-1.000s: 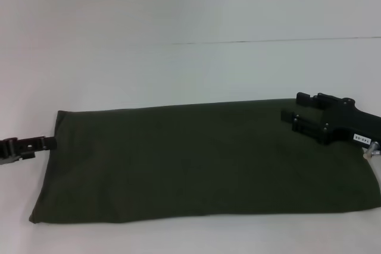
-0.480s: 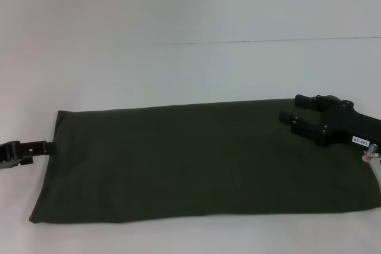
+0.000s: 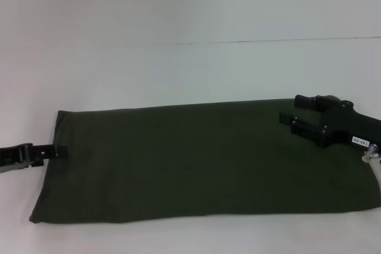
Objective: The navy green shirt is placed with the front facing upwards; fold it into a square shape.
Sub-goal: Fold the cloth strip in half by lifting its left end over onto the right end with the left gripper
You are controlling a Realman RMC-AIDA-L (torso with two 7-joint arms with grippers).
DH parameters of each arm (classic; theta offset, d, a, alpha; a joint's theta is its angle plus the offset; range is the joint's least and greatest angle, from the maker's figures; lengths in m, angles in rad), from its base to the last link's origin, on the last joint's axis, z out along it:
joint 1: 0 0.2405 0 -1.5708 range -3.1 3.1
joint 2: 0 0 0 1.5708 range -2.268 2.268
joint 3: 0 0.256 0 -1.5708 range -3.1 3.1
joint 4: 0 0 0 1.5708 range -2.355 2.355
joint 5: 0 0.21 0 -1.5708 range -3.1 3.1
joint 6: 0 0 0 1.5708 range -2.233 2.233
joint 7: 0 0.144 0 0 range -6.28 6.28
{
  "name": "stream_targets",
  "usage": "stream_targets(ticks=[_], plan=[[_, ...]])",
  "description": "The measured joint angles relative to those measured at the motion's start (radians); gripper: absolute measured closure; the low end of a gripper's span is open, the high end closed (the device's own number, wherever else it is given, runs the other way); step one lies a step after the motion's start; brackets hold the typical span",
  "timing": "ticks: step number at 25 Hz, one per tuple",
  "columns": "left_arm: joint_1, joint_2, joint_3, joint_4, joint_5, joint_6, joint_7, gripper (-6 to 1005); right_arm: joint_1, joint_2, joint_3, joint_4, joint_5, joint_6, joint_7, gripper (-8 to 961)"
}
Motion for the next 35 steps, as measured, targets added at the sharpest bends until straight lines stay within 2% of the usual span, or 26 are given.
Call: stream_targets(ticks=[7, 35], plan=[[-0.001, -0.002, 0.021, 0.000, 0.024, -0.039, -0.019, 208, 0.000, 0.000, 0.000, 0.000, 0.000, 0.000, 0.000, 343], [-0.021, -0.003, 0.050, -0.063, 0.033, -0.059, -0.025, 211, 0.002, 0.000, 0.000, -0.003, 0.000, 0.009, 0.000, 344]])
